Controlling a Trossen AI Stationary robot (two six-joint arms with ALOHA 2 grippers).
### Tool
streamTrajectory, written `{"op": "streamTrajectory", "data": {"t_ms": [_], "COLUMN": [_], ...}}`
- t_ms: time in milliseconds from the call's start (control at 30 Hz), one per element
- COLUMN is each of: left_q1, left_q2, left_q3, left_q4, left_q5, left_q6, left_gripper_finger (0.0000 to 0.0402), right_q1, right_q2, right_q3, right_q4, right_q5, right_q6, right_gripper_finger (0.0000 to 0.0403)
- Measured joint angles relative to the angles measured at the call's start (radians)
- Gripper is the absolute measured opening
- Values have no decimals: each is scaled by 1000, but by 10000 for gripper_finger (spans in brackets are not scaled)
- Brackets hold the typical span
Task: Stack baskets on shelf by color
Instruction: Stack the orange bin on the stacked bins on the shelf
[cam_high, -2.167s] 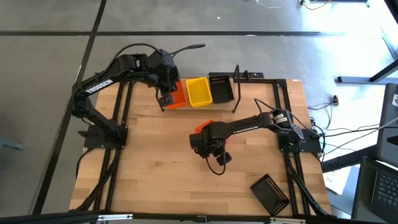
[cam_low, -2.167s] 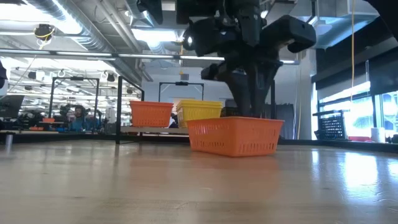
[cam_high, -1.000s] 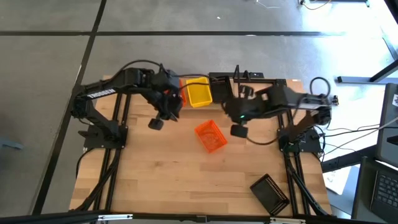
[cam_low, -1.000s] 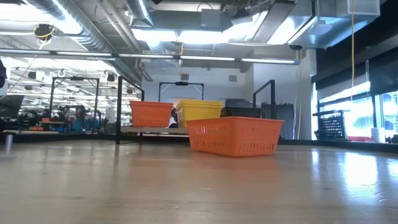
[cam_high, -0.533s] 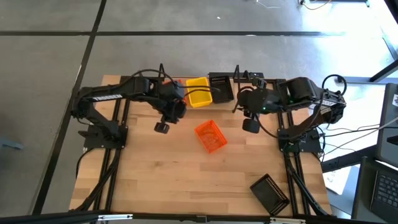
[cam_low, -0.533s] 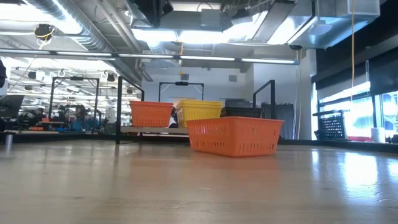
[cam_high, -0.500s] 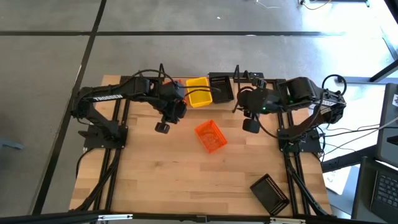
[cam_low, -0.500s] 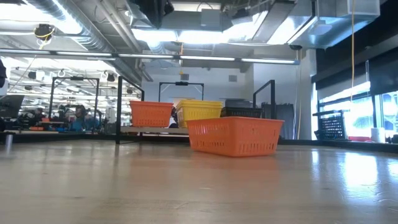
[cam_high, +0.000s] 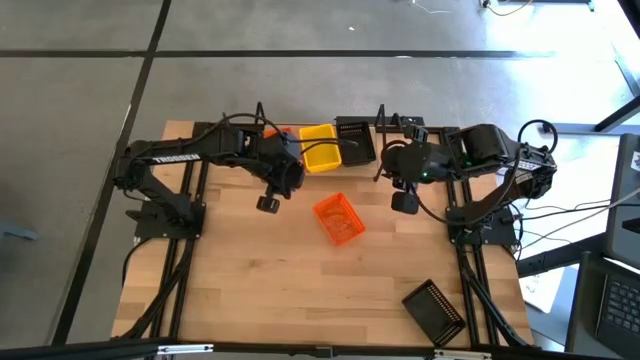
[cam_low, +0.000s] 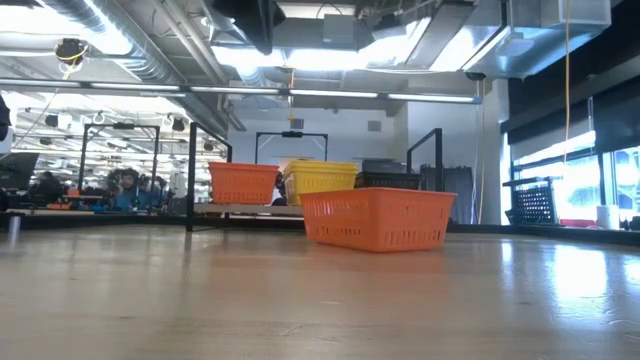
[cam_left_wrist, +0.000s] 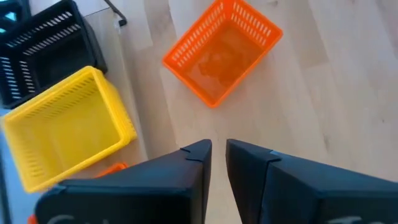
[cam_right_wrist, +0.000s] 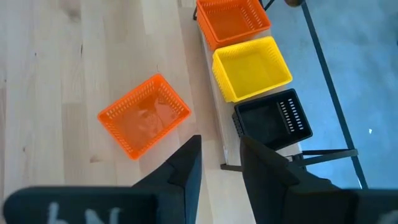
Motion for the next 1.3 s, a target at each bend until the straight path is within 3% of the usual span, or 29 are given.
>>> {"op": "streamTrajectory", "data": {"t_ms": [233,667,900,1133,1300], "left_q1": [-25,-35,-34,-34,-39], "left_q2": [11,150,228,303,367], "left_q3": [0,-1,0,0,0], "left_q4": [29,34,57,113,150], "left_q5": [-59,-55,-23,108,123], "left_q6": [25,55,151,273,289], "left_gripper_finger": [31,77,75,73,76], "right_q1": [0,3,11,11,11], "right_q2": [0,0,-5,-29,-38], "right_q3": [0,0,0,0,0], "right_q4": [0,-11,-22,-27,-29], "right_q5": [0,-6,-12,-18,-18], "right_q6": [0,3,0,5,4], "right_gripper_finger": [106,106,106,106,106]}}
